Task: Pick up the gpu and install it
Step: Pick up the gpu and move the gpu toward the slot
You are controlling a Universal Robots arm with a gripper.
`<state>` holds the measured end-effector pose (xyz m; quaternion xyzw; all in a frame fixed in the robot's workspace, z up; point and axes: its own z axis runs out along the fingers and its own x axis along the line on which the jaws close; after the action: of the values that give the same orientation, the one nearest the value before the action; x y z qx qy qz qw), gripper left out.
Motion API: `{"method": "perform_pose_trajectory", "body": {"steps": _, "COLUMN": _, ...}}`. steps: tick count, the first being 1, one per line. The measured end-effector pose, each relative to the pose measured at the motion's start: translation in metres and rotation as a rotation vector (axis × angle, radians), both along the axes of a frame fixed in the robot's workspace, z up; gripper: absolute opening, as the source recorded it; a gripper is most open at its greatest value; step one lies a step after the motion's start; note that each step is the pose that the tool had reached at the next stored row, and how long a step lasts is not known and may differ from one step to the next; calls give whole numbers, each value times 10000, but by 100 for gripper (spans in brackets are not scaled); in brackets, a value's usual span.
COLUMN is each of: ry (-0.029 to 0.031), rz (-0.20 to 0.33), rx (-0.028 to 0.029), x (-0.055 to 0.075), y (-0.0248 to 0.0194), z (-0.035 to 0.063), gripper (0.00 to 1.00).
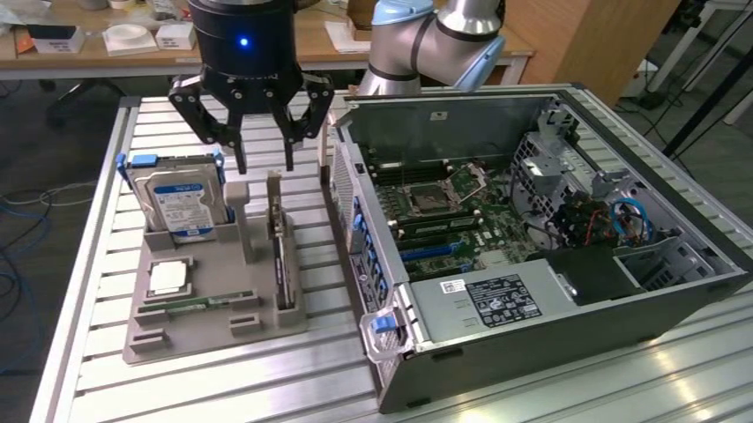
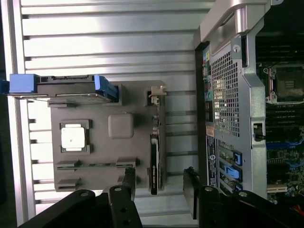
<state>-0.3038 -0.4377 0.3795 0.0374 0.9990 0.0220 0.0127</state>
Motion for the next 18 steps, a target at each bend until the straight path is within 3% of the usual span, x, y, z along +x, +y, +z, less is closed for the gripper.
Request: {"method": "perform_pose_trajectory", "body": {"steps": 18, "ry": 0, "rz": 0, "rx": 0, "x": 0, "y": 0, "z": -111, "gripper": 53}}
